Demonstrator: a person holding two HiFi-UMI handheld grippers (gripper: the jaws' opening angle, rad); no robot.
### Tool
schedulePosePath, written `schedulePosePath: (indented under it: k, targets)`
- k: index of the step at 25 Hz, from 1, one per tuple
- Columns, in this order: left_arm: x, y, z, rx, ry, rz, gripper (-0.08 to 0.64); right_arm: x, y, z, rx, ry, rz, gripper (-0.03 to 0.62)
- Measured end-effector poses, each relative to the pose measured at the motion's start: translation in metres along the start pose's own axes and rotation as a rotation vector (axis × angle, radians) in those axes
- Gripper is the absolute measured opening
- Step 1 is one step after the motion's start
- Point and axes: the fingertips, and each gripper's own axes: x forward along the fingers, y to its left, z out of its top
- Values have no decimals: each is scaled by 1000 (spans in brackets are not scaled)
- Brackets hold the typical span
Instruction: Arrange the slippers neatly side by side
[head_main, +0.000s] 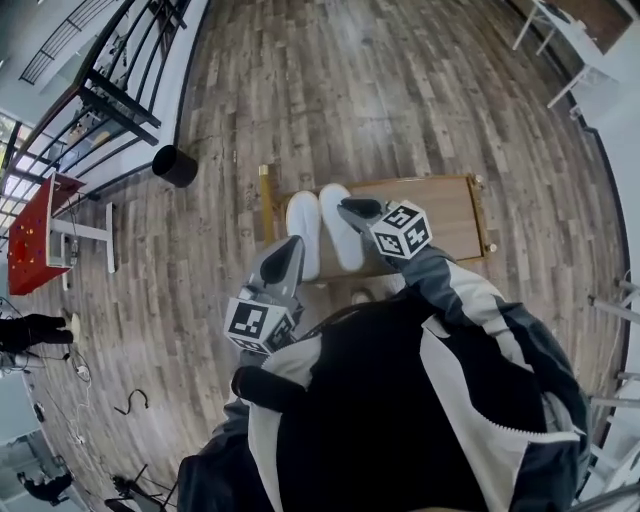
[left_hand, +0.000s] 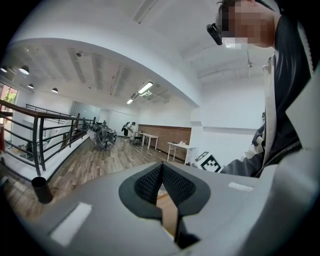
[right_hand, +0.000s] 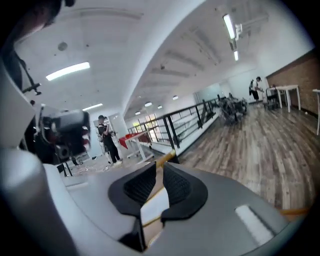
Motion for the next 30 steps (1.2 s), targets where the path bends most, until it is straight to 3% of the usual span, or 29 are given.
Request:
schedulePosePath:
  k: [4, 9, 16, 30]
  targets:
    - [31, -10, 8, 25, 15, -63, 18, -64, 32, 74, -162, -210, -12, 3]
    - [53, -36, 20, 57, -20, -117, 18, -134, 47, 101, -252, -316, -107, 2]
    - [78, -78, 21, 59, -33, -143, 18, -180, 28, 80, -258, -301, -172, 2]
    - [112, -155, 23, 45, -59, -73, 18, -247, -8, 75, -293, -230, -130, 0]
